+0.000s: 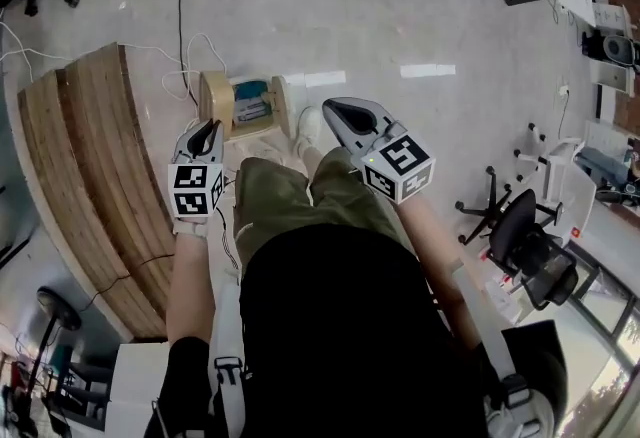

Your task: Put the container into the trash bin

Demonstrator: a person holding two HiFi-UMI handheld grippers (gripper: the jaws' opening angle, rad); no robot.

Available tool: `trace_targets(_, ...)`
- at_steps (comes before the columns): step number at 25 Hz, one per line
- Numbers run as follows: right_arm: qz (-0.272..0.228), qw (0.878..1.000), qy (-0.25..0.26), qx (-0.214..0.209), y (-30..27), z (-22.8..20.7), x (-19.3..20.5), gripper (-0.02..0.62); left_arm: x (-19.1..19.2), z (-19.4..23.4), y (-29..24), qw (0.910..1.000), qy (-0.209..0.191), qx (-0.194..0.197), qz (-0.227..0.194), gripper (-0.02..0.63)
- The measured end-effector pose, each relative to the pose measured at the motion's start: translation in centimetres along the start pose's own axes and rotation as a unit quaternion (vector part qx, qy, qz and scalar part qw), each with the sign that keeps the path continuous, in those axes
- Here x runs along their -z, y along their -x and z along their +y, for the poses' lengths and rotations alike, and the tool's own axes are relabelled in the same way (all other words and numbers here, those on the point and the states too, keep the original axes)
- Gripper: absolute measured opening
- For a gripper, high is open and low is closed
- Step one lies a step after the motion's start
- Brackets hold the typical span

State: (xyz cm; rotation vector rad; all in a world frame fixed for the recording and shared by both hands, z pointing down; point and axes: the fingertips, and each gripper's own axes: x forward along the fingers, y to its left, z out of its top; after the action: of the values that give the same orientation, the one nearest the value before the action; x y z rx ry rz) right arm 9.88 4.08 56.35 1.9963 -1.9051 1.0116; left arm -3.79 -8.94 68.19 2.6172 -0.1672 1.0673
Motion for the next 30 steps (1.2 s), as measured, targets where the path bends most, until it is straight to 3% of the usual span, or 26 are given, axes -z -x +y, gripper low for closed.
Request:
trace_targets(15, 0.017, 1.0, -0.024, 0.0, -0.4, -2.4, 5.1, 0.015, 9.9, -0.7, -7.6, 0.9959, 0.02, 0.016, 0.087, 0.044)
trace_targets(22, 0.023, 0.999, -0.045, 0.007, -0.6, -4.0, 6.8, 0.015, 13.6, 0.5, -11.9, 0.9909, -0.016, 0.024, 0.132, 0.044)
trace_targets(30, 0.037, 0.997, -0.071, 0.022, -1.3, -6.3, 9.1, 0.015, 17.5, 1.3, -16.6, 0.9823, -0.03, 0.042, 0.18, 0.044)
